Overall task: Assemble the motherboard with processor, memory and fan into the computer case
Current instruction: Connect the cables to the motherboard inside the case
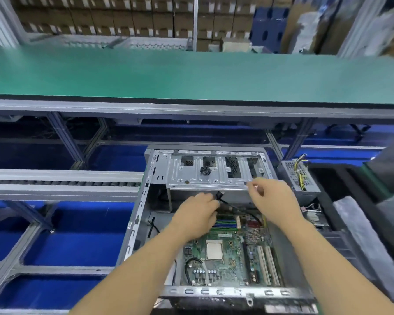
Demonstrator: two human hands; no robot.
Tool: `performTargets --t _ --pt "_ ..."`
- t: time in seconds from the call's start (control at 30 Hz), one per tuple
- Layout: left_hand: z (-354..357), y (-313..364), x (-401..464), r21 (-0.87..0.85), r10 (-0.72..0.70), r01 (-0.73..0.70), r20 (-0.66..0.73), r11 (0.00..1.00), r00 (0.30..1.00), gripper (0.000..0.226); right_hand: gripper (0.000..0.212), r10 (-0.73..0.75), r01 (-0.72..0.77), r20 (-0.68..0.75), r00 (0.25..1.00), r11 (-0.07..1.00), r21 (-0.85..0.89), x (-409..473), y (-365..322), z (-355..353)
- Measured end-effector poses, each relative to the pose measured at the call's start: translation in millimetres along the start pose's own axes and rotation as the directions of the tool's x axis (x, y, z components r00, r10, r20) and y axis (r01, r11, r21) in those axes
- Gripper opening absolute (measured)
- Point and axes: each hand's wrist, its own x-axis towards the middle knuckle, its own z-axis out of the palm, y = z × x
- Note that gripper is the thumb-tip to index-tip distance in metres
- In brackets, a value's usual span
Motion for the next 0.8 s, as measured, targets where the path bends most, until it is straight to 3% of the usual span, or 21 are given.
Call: performTargets --t 0.07,0.2,0.27,0.4,0.6,0.7,0.8 --pt "-4.6 23.6 13.4 0.048 0.139 -0.141 0.033 0.989 0.990 0.031 0.024 0.052 -0.054 -0.096 0.994 0.998 -0.022 7.9 12.4 -3.7" --pt "5.2 70.0 36.9 0.153 0.214 -0.232 0.126 0.961 0.969 0.046 0.029 0.007 -0.031 -0.168 0.986 0.990 -0.137 21.8 20.3 0.7" --pt "12.5 85.6 45.1 0.207 0.168 -0.198 0.153 0.958 0.974 0.045 0.032 0.057 -0.074 -0.141 0.988 0.991 -0.113 24.2 26.4 3.2" --pt "19.4 102.0 62.6 0.278 -0.032 -0.024 0.196 0.960 0.980 0.025 0.033 0.260 -0.248 -0.108 0.960 0.962 0.111 24.8 32.6 3.6" --pt "38.8 105.0 75.5 0.135 -0.152 0.116 0.305 0.984 0.940 0.018 0.030 0.305 -0.301 -0.112 0.946 0.952 0.055 24.9 31.1 2.9" --pt "50.5 98.5 71.7 -0.021 -0.155 0.168 0.290 0.986 0.944 0.029 0.029 0.300 -0.300 -0.117 0.947 0.954 0.017 27.4 31.5 5.4" --pt "55.9 99.1 74.0 -0.001 -0.173 0.182 0.297 0.983 0.939 0.022 0.027 0.292 -0.294 -0.107 0.950 0.956 0.000 28.5 31.0 5.2"
